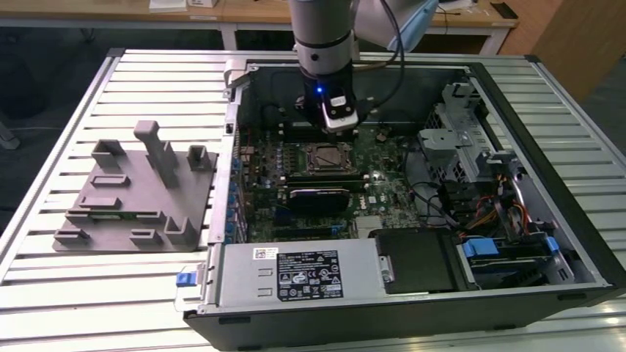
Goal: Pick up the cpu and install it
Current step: 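Install the first cpu locking lever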
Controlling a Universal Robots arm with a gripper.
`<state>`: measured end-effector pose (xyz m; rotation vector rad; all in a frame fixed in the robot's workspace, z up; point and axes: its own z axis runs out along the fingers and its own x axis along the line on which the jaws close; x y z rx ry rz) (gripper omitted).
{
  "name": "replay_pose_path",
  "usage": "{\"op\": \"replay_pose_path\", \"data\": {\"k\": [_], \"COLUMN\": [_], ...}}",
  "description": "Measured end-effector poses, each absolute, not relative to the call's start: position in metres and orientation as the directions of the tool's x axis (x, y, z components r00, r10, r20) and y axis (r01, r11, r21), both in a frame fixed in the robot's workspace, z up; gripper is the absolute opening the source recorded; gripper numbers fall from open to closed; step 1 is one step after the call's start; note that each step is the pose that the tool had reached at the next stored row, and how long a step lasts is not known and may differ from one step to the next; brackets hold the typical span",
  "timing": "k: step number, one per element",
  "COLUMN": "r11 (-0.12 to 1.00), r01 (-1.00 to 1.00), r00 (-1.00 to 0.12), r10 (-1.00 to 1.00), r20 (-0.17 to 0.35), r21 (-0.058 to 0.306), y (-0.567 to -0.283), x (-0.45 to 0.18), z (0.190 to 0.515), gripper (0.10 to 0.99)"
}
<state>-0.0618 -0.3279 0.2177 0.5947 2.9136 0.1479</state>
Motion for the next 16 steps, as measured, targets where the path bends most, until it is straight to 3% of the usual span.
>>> {"op": "replay_pose_path", "data": {"k": [10,16], "r11": [0.919,0.919], "r01": [0.384,0.384], "r00": [-0.912,-0.912], "r10": [0.393,0.393], "r20": [-0.117,-0.117], "r21": [0.090,0.089], "y": [-0.3357,-0.3357], "x": [-0.0617,-0.0617], "z": [0.2158,0.2158], "gripper": [0.106,0.106]}}
